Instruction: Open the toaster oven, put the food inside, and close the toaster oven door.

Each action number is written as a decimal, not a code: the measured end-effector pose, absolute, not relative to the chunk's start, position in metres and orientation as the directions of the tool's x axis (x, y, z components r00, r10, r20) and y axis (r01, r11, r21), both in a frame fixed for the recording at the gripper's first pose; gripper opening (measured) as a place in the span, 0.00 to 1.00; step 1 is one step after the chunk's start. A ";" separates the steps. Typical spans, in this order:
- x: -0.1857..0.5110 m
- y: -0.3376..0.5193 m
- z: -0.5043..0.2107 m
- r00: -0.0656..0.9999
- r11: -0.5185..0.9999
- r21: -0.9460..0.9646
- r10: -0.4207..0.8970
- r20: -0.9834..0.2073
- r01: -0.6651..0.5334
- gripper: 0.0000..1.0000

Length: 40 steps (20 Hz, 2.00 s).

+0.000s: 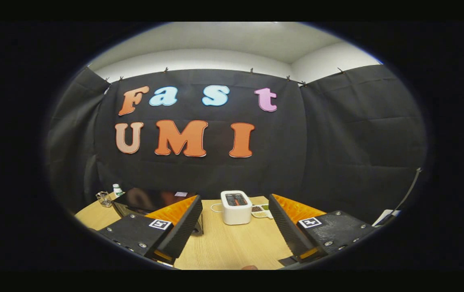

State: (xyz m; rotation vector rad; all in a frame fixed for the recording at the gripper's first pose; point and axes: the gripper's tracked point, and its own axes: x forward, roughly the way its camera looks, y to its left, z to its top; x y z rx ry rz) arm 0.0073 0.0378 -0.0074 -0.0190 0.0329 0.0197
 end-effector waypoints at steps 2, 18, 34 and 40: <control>0.011 0.051 -0.008 0.999 0.999 -0.017 0.031 -0.034 -0.031 0.98; 0.058 0.230 -0.067 0.970 0.978 0.019 0.209 -0.125 -0.208 0.98; 0.126 0.337 -0.151 0.928 0.971 -0.039 0.214 -0.305 -0.237 0.98; 0.140 0.334 -0.169 0.914 0.975 -0.045 0.188 -0.360 -0.218 0.98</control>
